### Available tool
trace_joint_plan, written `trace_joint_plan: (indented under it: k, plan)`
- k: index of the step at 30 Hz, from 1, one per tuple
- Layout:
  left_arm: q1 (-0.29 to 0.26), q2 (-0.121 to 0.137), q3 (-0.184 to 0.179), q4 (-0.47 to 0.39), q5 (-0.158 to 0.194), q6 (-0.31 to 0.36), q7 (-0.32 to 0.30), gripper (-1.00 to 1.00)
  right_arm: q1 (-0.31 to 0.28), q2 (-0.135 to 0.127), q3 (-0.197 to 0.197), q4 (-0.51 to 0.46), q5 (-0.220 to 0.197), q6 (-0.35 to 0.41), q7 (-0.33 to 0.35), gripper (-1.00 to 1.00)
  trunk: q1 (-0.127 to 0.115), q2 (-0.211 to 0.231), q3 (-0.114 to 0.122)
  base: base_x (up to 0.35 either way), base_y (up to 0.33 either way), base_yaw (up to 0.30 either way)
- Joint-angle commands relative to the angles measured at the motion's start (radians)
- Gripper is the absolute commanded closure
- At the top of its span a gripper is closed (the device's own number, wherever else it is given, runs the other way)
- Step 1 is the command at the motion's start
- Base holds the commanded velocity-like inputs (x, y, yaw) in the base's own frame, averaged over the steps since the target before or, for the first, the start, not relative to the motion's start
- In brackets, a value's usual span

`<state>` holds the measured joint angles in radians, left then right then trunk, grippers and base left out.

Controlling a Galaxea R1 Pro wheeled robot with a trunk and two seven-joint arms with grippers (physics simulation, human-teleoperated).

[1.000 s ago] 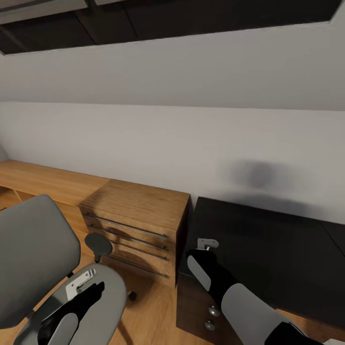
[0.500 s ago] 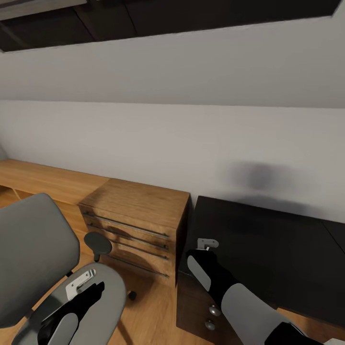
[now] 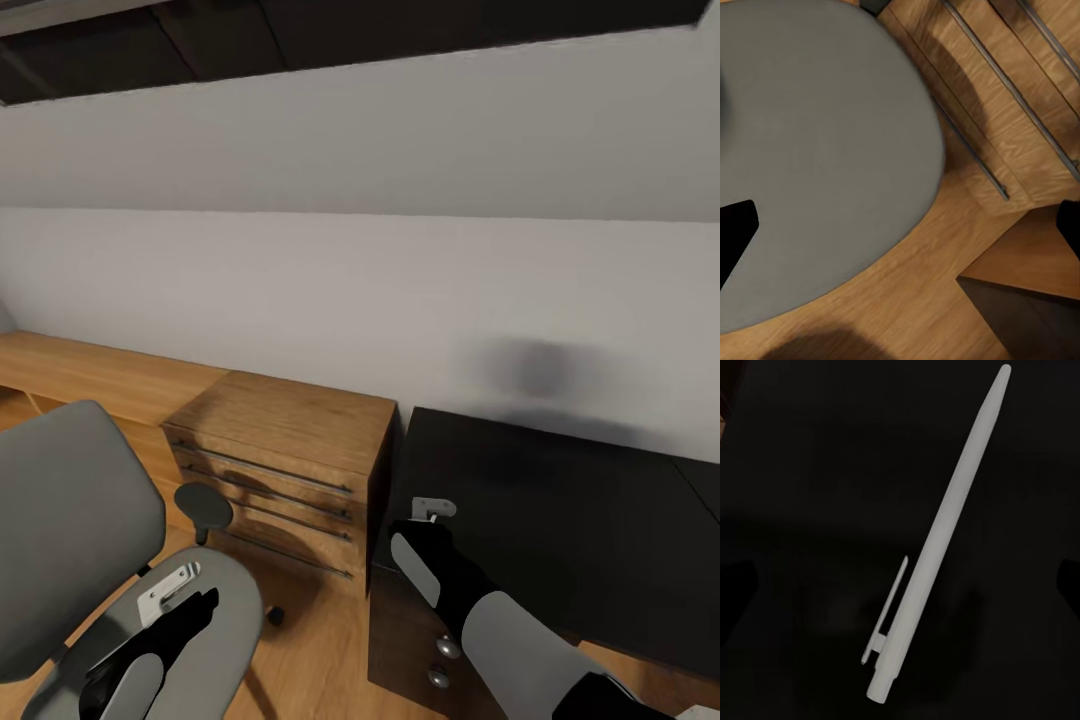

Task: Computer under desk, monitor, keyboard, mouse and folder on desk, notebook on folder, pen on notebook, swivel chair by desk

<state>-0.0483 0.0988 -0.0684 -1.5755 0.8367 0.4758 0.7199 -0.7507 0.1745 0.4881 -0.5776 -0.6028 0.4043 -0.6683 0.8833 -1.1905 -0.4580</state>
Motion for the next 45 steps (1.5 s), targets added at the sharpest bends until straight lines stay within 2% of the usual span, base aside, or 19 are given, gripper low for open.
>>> trace_joint_plan:
  k: [1,16,20,24,39,45]
  plan:
    - [-0.001,0.001,-0.004,-0.001,0.007,0.001,0.009,-1.0,-0.001,0.0,0.003,-0.001,-0.003,0.005,-0.007,-1.0,0.004,-0.008,-0.004,0.0,0.0,0.0]
    - [-0.001,0.001,-0.014,-0.001,0.007,0.001,0.009,-1.0,-0.001,0.0,0.003,-0.005,-0.003,0.005,-0.007,-1.0,0.008,-0.015,-0.007,0.0,0.0,0.0]
    - [-0.001,-0.022,-0.022,-0.001,0.008,0.001,0.009,-1.0,-0.002,0.0,-0.003,-0.024,0.001,0.004,-0.008,-1.0,0.008,-0.015,-0.007,0.0,0.0,0.0]
    - [-0.001,-0.032,-0.022,-0.001,0.008,0.004,0.009,-1.0,-0.002,0.0,-0.003,-0.024,0.001,0.004,-0.008,-1.0,0.008,-0.015,-0.007,0.0,0.0,0.0]
    - [-0.001,-0.037,-0.022,-0.001,0.008,0.004,0.009,-1.0,-0.003,0.0,-0.003,-0.027,0.001,0.004,-0.01,-1.0,0.008,-0.015,-0.007,0.0,0.0,0.0]
    - [-0.001,-0.037,-0.022,-0.001,0.007,0.004,0.009,-1.0,-0.002,0.0,-0.004,-0.025,0.0,0.004,-0.01,-1.0,0.031,-0.057,-0.026,0.0,0.0,0.0]
